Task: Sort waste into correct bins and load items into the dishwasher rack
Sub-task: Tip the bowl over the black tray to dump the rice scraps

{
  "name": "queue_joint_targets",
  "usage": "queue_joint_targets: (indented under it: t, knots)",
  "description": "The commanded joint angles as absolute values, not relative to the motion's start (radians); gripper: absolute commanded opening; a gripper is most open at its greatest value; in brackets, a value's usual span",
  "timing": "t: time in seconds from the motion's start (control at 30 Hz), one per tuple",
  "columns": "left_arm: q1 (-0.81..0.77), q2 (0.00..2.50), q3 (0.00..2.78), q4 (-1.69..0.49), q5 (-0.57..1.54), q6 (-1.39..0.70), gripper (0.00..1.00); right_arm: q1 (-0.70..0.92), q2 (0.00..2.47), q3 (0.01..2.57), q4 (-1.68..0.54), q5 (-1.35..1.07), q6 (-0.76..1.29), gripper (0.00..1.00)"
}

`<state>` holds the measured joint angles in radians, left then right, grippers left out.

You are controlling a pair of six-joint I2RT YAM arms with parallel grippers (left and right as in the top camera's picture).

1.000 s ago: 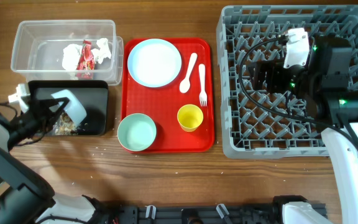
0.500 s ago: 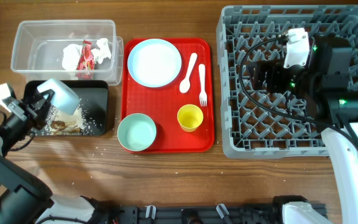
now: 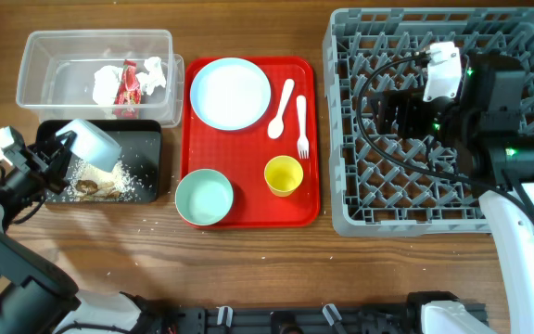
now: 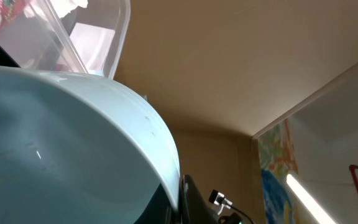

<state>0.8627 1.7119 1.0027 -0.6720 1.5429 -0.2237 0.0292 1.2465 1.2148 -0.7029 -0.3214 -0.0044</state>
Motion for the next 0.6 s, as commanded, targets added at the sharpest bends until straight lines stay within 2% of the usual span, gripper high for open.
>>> queue_joint_targets:
  t: [0.0,0.17,0.3,0.4,0.57]
  knots:
    - [0.814,1.617,1.028,-0.648,1.544,-0.241,0.04,0.03,1.255,1.237,-0.699,-0.339,0.004,1.0]
    - [0.732,1.513,1.048,-0.414,1.578,-0.298,0.04,0.03,1.255,1.237,-0.702,-0.339,0.003,1.0]
    - [0.67,1.497,1.048,-0.369,1.577,-0.316,0.04,0.03,1.255,1.237,-0.704,-0.339,0.003,1.0]
    - [0.585,1.494,1.048,-0.243,1.539,-0.447,0.04,0.03,1.255,1.237,-0.704,-0.339,0.003,1.0]
    - [0.454,1.487,1.048,0.092,1.447,-0.713,0.04,0.03,1.255,1.237,-0.71,-0.339,0.003,1.0]
